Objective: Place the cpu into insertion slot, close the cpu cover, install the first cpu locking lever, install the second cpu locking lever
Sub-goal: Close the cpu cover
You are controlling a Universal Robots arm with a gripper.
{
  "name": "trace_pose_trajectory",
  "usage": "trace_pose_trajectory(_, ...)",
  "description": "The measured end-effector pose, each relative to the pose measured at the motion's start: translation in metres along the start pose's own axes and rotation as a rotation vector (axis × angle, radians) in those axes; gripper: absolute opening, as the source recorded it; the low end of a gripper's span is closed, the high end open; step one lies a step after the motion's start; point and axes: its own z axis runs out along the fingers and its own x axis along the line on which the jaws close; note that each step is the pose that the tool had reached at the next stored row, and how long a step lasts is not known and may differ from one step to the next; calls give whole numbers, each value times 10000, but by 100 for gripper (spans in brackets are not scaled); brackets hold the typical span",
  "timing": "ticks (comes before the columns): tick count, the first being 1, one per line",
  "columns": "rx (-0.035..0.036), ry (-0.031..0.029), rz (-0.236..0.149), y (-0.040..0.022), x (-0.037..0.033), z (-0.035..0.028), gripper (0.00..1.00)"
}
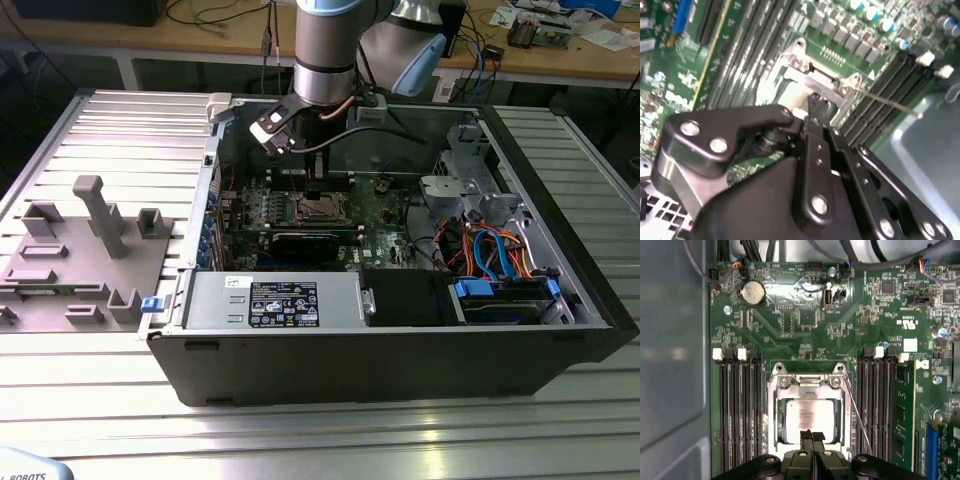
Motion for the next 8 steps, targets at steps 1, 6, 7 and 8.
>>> trace_pose_trajectory(1,153,1,-7,82,0,-2,11)
trace_pose_trajectory(6,474,10,-52,273,-1,-15,11)
trace_pose_trajectory(7,473,16,-62,274,-1,-29,11)
trace_pose_trajectory(8,473,20,-71,273,-2,-48,11)
